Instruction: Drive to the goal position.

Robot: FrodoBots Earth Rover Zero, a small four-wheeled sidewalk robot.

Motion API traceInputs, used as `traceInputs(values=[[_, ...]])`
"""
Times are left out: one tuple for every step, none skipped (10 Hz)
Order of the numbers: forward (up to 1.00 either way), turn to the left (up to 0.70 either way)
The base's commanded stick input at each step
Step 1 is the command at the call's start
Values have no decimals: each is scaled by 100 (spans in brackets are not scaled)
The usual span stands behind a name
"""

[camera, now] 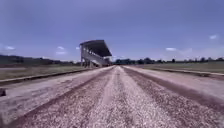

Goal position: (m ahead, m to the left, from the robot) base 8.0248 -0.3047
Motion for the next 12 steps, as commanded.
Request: traceInputs(values=[[100,0],[100,0],[100,0],[100,-13],[100,-26],[100,-2],[100,0],[100,0],[100,0],[100,0],[100,0],[100,0]])
